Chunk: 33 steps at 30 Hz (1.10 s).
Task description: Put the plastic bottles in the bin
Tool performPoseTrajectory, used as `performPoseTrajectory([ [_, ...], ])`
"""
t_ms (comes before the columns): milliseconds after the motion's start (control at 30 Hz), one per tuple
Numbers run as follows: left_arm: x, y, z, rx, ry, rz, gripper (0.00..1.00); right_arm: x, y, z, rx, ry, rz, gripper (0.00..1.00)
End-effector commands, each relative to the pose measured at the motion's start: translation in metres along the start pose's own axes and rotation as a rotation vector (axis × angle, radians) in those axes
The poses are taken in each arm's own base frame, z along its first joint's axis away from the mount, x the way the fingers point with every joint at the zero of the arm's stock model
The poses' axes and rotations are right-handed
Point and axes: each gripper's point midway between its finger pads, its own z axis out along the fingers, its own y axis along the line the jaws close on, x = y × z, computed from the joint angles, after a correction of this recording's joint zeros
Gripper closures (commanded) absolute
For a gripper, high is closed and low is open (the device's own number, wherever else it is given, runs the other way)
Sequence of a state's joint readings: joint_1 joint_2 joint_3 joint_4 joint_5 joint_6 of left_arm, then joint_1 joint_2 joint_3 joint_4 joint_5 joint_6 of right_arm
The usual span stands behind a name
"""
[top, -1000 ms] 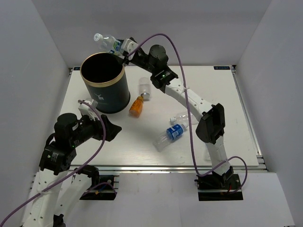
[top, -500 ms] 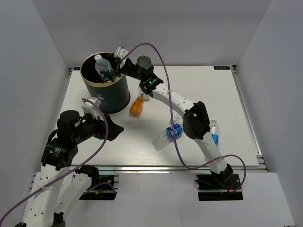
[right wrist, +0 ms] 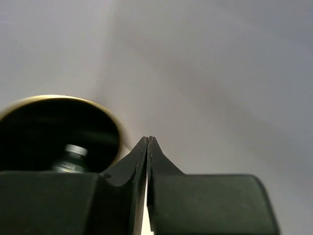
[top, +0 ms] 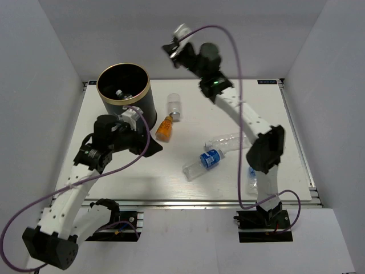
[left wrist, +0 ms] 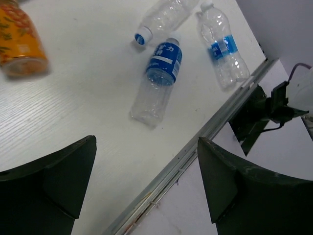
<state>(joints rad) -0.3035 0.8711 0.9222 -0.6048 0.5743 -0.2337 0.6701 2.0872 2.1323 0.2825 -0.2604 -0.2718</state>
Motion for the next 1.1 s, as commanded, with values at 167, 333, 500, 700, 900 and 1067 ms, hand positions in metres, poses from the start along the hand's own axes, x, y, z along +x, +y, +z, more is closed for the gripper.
performPoseTrajectory([
  [167, 0.026, -0.044, 0.069, 0.284, 0.145, 0.080, 0.24, 0.043, -0.094, -0.213, 0.270, 0.522, 0.086, 0.44],
  [333, 0.046, -0.056, 0.107, 0.270, 0.238, 0.187, 0.08, 0.054, -0.068, -0.296, 0.251, 0.714, 0.153, 0.16],
  [500, 0.070, -0.051, 0.137, 0.132, 0.301, 0.286, 0.01, 0.061, -0.023, -0.352, 0.171, 0.748, 0.246, 0.15],
  [700, 0.074, -0.033, 0.172, -0.080, 0.276, 0.375, 0.01, 0.071, 0.003, -0.388, 0.161, 0.789, 0.323, 0.14],
  [900, 0.096, -0.031, 0.204, -0.107, 0.337, 0.413, 0.01, 0.068, 0.004, -0.401, 0.194, 0.781, 0.362, 0.14],
  [1067, 0.127, -0.037, 0.218, -0.073, 0.419, 0.437, 0.01, 0.070, 0.003, -0.404, 0.200, 0.778, 0.380, 0.14],
])
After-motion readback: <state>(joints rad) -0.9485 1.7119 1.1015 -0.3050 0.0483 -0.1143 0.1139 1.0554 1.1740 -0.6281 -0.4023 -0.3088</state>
